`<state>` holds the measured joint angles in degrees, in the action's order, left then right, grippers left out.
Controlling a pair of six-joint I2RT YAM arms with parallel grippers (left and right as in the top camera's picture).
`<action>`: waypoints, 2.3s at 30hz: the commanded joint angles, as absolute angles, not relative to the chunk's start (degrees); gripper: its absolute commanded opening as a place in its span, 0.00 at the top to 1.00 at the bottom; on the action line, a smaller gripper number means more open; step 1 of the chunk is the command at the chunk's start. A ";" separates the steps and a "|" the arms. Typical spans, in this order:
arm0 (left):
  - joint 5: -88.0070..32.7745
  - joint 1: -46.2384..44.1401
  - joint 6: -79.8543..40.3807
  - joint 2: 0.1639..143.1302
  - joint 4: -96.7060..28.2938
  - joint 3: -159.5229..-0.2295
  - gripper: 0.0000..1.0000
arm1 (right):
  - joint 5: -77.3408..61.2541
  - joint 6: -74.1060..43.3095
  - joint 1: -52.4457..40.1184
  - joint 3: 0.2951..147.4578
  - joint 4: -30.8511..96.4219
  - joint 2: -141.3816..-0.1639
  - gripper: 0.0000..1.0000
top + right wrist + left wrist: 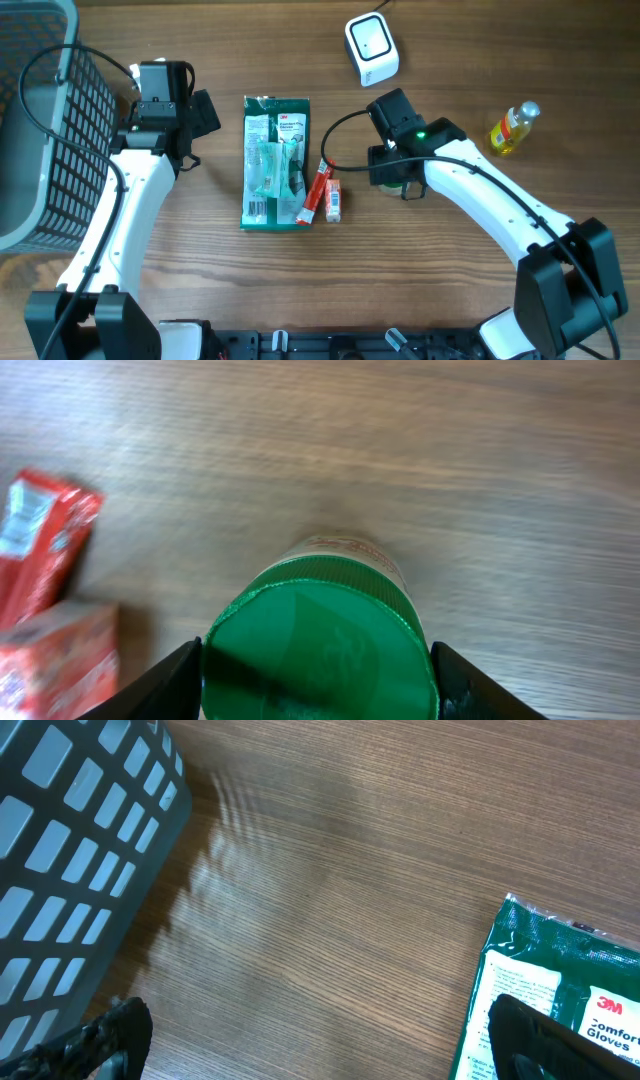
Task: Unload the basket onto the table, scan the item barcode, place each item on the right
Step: 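Close the right gripper around the green-capped jar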
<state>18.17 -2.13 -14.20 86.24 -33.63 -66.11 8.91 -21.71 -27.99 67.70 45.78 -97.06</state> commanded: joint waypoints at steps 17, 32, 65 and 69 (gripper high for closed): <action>18.70 -1.85 -13.69 86.19 -33.63 -66.72 0.00 | 13.67 -37.89 -27.68 67.05 40.77 -98.04 0.04; 18.70 -1.85 -13.69 86.19 -33.63 -66.72 0.00 | 4.05 -21.19 -23.66 81.10 54.04 -98.06 0.00; 18.70 -1.85 -13.69 86.19 -33.63 -66.72 0.00 | 4.62 -17.98 -23.59 80.88 53.84 -112.31 0.10; 18.70 -1.85 -13.69 86.19 -33.63 -66.72 0.00 | 4.58 -18.22 -23.59 80.14 54.22 -112.31 0.10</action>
<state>18.15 -2.13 -14.20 86.24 -33.65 -66.11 4.49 -18.50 -23.68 80.47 54.02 -111.28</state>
